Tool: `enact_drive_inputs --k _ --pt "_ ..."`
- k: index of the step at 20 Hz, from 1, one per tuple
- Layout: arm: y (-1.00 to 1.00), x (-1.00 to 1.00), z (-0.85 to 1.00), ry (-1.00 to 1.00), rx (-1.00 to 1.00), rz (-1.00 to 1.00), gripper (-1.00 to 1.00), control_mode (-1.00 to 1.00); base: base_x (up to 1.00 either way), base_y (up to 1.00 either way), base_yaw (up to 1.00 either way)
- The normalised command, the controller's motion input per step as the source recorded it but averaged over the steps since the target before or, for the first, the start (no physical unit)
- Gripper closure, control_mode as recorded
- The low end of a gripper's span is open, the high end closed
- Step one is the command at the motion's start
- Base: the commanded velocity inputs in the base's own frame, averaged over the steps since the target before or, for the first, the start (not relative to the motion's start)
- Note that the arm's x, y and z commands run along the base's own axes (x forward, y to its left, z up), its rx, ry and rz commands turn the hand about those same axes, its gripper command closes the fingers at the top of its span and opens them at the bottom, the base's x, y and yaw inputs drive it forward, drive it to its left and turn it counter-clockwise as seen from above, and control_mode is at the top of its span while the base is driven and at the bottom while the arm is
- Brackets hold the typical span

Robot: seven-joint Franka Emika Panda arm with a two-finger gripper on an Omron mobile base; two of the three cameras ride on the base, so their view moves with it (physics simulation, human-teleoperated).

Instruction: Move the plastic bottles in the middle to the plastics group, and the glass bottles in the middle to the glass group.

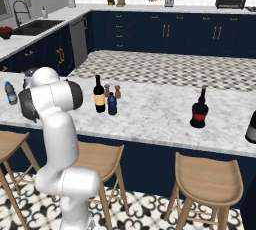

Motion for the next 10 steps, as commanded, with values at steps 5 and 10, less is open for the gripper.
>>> enact_drive_inputs --k 5,10 --pt "0.56 0.26 0.00 0.00 0.00 0.00 1.00 -1.00 0.00 0.00 0.00" --pt "0.48 0.56 0.00 0.00 0.00 0.00 1.00 -1.00 0.00 0.00 0.00"
